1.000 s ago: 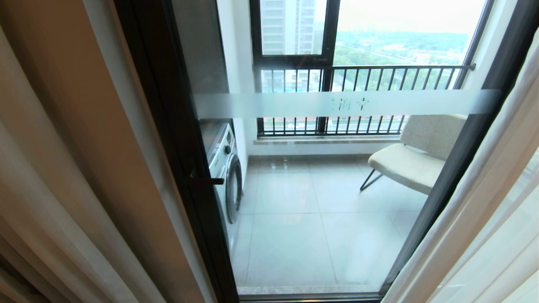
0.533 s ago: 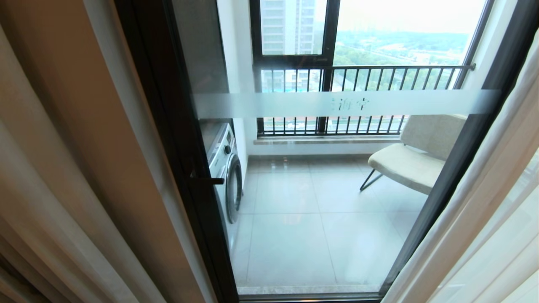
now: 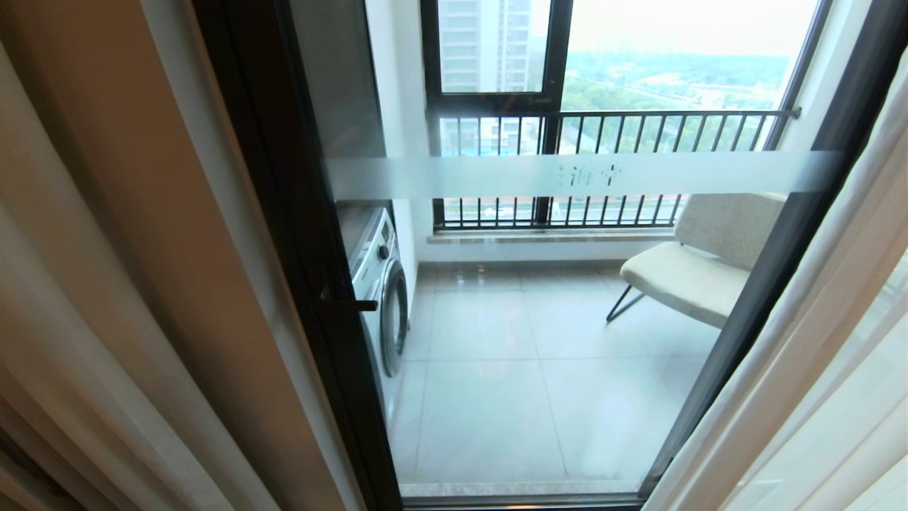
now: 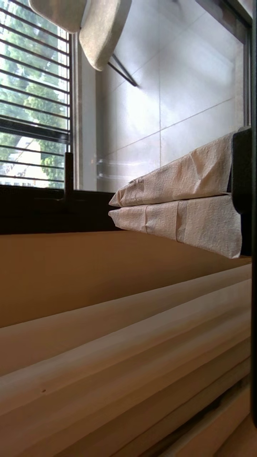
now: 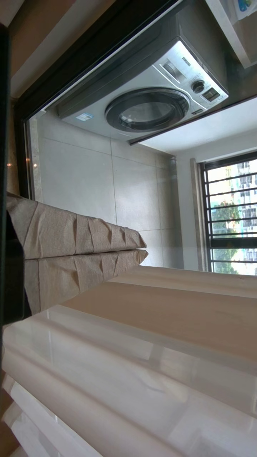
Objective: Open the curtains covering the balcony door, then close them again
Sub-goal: Close the inner curtains on both sides
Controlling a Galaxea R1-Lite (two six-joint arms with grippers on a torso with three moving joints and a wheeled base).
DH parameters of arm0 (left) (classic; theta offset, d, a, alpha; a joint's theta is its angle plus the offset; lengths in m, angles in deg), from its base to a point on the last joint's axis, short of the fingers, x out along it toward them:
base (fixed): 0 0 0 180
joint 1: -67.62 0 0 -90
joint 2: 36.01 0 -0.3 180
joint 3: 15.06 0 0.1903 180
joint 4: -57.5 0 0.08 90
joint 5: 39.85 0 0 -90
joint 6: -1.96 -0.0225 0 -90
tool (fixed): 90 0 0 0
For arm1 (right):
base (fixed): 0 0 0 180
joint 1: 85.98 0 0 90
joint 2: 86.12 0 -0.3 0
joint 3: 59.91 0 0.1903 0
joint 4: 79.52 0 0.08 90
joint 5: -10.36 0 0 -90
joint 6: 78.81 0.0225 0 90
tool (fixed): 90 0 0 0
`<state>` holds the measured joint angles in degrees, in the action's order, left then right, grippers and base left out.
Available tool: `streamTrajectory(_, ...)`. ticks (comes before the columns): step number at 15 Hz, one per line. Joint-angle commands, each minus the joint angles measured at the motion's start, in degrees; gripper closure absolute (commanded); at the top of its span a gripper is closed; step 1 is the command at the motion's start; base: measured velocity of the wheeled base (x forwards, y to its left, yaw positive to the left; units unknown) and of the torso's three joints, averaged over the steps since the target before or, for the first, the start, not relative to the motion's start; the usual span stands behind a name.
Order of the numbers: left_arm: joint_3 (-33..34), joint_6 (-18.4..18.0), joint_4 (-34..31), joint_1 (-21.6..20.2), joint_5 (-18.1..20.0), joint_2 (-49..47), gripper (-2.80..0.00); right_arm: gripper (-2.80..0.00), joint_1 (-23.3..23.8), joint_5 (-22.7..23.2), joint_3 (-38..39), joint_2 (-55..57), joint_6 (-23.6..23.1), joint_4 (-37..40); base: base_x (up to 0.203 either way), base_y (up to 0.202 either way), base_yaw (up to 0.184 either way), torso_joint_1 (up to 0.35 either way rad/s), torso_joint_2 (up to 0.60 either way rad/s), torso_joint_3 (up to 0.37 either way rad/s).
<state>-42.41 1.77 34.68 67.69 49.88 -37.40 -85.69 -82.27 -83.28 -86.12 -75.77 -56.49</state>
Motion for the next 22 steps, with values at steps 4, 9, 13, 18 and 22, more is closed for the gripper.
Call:
streamTrajectory(4,-9.13,-0.09,0.17,0.06,-2.53,-9.61,0.0,0.0,-0.03,0.0,0.0,0.09,0.03,-0.02,0.0,0.0,0.0,0.0,0.0,0.0)
streamTrajectory(9,-21.61,-0.03,2.64,-0.02,-13.12,-25.01,0.0,0.0,-0.03,0.0,0.0,0.07,0.03,-0.02,0.0,0.0,0.0,0.0,0.0,0.0)
streamTrajectory(13,-32.29,-0.33,3.15,-0.21,-31.75,-37.7,0.0,0.0,-0.03,0.0,0.0,0.0,0.03,-0.02,0.0,0.0,0.0,0.0,0.0,0.0)
streamTrajectory(18,-41.52,-0.34,3.26,-12.36,-39.36,-49.9,0.0,0.0,-0.03,0.0,0.0,0.09,0.03,-0.02,0.0,0.0,0.0,0.0,0.0,0.0)
streamTrajectory(22,-46.52,-0.33,3.28,-18.3,-39.37,-56.88,-2.8,0.0,-0.03,0.0,0.0,0.09,0.03,-0.02,0.0,0.0,0.0,0.0,0.0,0.0)
